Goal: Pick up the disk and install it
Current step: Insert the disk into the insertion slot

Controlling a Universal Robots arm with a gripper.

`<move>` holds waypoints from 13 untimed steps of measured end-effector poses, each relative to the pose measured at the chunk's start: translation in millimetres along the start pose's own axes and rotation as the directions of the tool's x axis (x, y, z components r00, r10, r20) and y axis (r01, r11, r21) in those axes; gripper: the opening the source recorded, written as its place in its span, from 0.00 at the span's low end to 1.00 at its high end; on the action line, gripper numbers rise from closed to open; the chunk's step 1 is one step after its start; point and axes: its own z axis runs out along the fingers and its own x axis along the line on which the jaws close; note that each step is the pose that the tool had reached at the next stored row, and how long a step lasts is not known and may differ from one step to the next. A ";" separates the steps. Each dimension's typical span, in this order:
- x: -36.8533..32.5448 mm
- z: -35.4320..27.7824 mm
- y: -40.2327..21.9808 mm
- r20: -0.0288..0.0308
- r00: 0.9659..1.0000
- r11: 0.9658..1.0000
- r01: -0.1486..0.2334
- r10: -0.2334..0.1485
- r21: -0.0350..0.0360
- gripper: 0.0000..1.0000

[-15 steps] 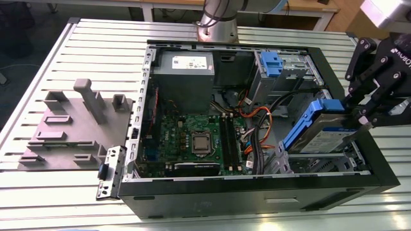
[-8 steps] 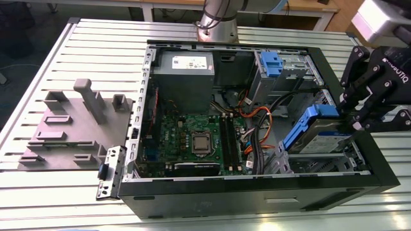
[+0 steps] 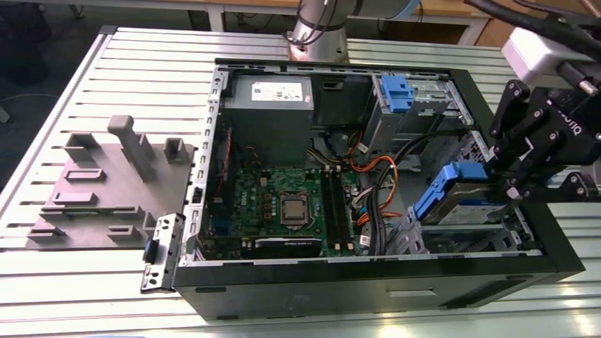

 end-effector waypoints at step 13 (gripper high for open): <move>1.8 23.5 -1.1 0.000 1.000 1.000 0.000 0.000 0.000 0.35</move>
